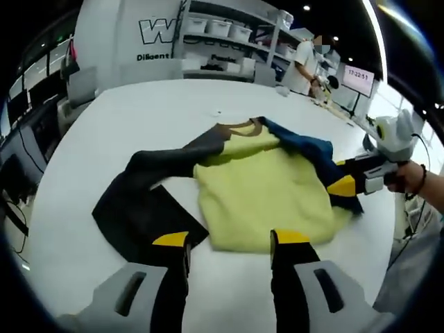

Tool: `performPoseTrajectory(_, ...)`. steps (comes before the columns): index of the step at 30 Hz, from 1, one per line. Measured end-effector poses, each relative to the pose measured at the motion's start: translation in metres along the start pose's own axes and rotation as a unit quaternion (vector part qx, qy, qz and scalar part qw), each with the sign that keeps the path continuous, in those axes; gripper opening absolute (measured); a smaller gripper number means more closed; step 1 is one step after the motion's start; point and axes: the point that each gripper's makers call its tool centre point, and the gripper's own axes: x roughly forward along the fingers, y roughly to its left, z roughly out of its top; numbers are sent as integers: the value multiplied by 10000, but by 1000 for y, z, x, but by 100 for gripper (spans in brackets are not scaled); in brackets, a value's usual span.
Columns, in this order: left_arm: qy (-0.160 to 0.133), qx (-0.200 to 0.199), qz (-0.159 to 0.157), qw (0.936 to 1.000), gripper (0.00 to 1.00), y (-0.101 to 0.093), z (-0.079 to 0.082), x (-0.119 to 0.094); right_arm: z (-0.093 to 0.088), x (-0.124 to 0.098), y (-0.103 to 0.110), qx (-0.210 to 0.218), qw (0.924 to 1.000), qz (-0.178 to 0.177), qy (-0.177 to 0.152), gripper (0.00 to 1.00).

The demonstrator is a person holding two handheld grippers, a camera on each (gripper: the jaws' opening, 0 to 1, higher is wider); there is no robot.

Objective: Fold the garment on the visible template until the final outline fits inside the template.

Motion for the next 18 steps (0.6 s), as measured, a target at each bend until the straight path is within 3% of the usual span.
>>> performPoseTrajectory(4,182,-199,105,9996,39,2,-8,5,-2,-3,-5,173,9998,-125,-39,28)
performPoseTrajectory(7,187,-341,-11,9992,34,-1,-9,8,-3,-6,-5,249,9995,-169,-131,21)
performPoseTrajectory(9,227,-342,-18,9992,31,-2,-10,10,-6,-7,-7,156,9995,-238,-121,12)
performPoseTrajectory(13,297,-341,-21,9990,28,-5,-15,13,-5,-11,-6,260,9993,-190,-190,7)
performPoseTrajectory(15,297,-272,22,9992,26,-4,-15,12,-5,-12,-5,244,9993,-184,-213,0)
performPoseTrajectory(18,310,-196,77,9993,18,-2,-16,13,-5,-13,-2,222,9993,-163,-242,0)
